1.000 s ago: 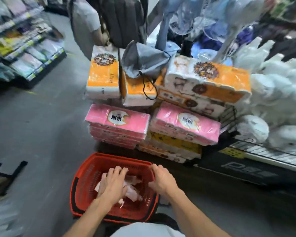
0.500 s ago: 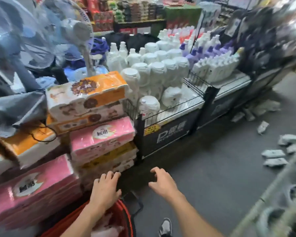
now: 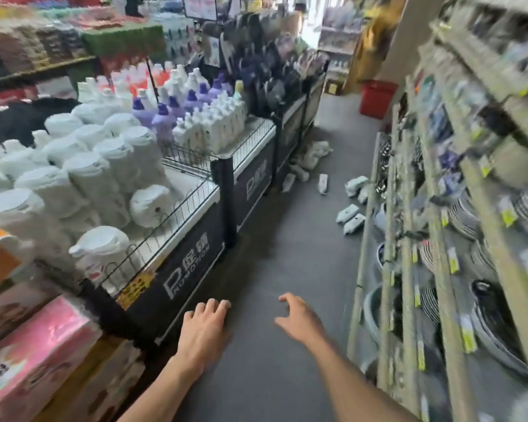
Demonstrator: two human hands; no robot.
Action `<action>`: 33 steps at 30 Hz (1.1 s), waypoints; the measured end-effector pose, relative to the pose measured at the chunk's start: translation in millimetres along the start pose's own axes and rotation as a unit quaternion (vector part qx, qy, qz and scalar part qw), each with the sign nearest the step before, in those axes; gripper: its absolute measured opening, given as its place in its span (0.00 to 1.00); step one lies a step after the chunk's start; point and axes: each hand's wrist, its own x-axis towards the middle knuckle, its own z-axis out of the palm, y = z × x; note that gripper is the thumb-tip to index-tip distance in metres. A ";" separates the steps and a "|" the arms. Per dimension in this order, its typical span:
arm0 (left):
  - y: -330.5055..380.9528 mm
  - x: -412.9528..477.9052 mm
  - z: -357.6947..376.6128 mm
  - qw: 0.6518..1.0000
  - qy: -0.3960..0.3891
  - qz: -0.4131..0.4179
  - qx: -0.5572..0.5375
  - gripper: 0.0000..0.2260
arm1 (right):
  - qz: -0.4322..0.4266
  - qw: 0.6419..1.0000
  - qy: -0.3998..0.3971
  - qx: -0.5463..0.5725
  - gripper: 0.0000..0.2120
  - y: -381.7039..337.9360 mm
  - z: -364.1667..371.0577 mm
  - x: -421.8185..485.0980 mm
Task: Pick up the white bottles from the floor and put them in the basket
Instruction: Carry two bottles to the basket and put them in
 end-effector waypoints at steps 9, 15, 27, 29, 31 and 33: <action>47.3 114.4 2.7 0.996 0.002 0.083 0.046 0.29 | 0.096 0.993 0.047 0.040 0.25 72.9 -66.2 45.7; 50.8 197.8 -24.4 0.992 0.026 0.109 0.054 0.27 | 0.124 0.987 0.084 0.059 0.24 75.5 -93.5 85.9; 32.5 332.6 -94.1 0.987 0.012 0.157 0.021 0.25 | 0.133 0.976 0.146 0.090 0.25 33.8 -135.8 191.5; 29.3 349.8 -92.8 0.986 0.019 0.162 0.017 0.25 | 0.139 0.975 0.146 0.089 0.25 33.1 -141.1 205.1; 28.5 366.2 -88.6 0.984 0.023 0.175 0.025 0.25 | 0.142 0.975 0.148 0.090 0.24 34.2 -147.1 218.9; 31.0 380.9 -84.1 0.982 0.048 0.181 0.033 0.27 | 0.143 0.974 0.150 0.089 0.24 34.8 -154.4 232.0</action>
